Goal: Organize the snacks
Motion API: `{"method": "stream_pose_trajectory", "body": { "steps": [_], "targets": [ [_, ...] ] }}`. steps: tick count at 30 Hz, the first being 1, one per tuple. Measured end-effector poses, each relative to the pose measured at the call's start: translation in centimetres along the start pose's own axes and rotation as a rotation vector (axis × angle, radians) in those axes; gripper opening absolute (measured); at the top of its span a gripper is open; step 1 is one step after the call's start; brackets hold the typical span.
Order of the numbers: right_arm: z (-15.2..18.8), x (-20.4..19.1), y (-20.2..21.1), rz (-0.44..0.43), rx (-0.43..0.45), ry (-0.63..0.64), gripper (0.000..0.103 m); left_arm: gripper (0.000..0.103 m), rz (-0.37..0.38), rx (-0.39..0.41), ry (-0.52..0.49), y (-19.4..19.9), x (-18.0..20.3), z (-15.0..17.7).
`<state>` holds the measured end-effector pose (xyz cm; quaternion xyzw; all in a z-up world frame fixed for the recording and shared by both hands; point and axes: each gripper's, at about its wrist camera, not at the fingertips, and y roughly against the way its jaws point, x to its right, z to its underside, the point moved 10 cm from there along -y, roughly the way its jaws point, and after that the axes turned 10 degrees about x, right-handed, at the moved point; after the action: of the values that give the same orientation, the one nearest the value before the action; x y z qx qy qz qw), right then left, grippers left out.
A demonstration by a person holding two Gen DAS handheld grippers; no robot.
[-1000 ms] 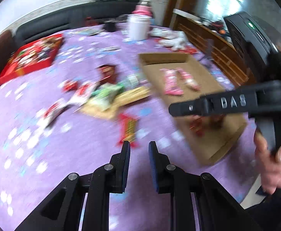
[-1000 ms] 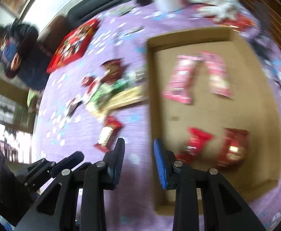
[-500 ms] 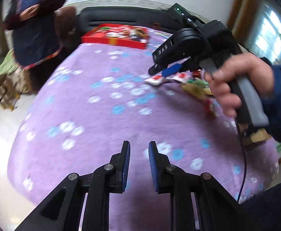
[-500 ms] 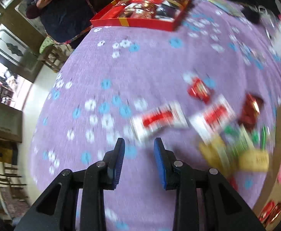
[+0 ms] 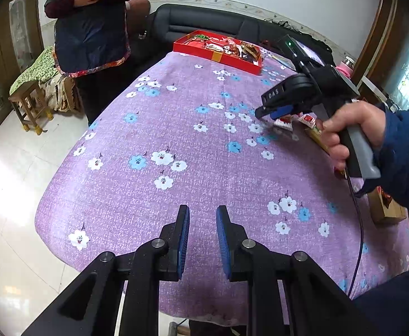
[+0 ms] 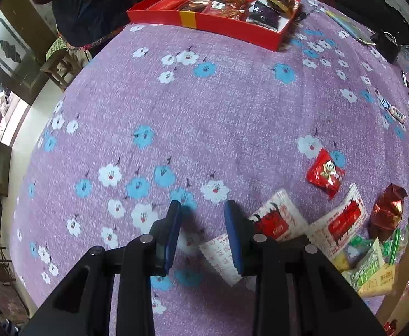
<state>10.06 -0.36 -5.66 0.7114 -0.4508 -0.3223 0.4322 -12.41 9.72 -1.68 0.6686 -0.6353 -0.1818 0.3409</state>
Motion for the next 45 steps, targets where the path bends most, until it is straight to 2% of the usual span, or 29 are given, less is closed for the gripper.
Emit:
{"method": "stream_pose_trajectory", "body": {
  "steps": [10, 15, 19, 27, 35, 36, 39, 40, 43, 45],
  "targets": [
    [4.9, -0.9, 2.3, -0.065, -0.057, 0.030, 0.031, 0.020, 0.035, -0.022, -0.058, -1.2, 2.8, -0.6],
    [9.0, -1.3, 4.2, -0.126, -0.102, 0.038, 0.032, 0.020, 0.057, -0.039, -0.064, -2.0, 4.2, -1.2],
    [11.3, -1.0, 5.8, -0.193, -0.126, -0.007, 0.032, 0.020, 0.087, -0.049, -0.093, -2.7, 5.8, -1.5],
    [10.8, 5.1, 9.4, -0.165, -0.041, -0.148, 0.032, 0.020, 0.160, -0.077, -0.159, -4.5, 9.3, -2.5],
    [11.5, 10.5, 12.0, -0.103, 0.001, -0.320, 0.032, 0.020, 0.208, -0.081, -0.189, -5.6, 9.0, -4.4],
    [11.1, 11.0, 12.0, -0.098, 0.009, -0.340, 0.032, 0.022, 0.208, -0.077, -0.189, -5.7, 8.6, -4.8],
    [11.7, 12.5, 12.9, -0.086, 0.028, -0.385, 0.032, 0.047, 0.242, -0.075, -0.189, -6.2, 7.9, -5.8],
    [12.0, 12.9, 13.1, -0.083, 0.032, -0.406, 0.032, 0.050, 0.249, -0.081, -0.197, -6.5, 8.0, -6.0],
    [13.4, 13.4, 13.5, -0.088, 0.030, -0.456, 0.032, 0.050, 0.274, -0.102, -0.248, -7.6, 8.7, -6.2],
    [13.9, 13.7, 13.8, -0.085, 0.029, -0.473, 0.032, 0.050, 0.261, -0.118, -0.297, -8.5, 9.2, -6.1]
  ]
}}
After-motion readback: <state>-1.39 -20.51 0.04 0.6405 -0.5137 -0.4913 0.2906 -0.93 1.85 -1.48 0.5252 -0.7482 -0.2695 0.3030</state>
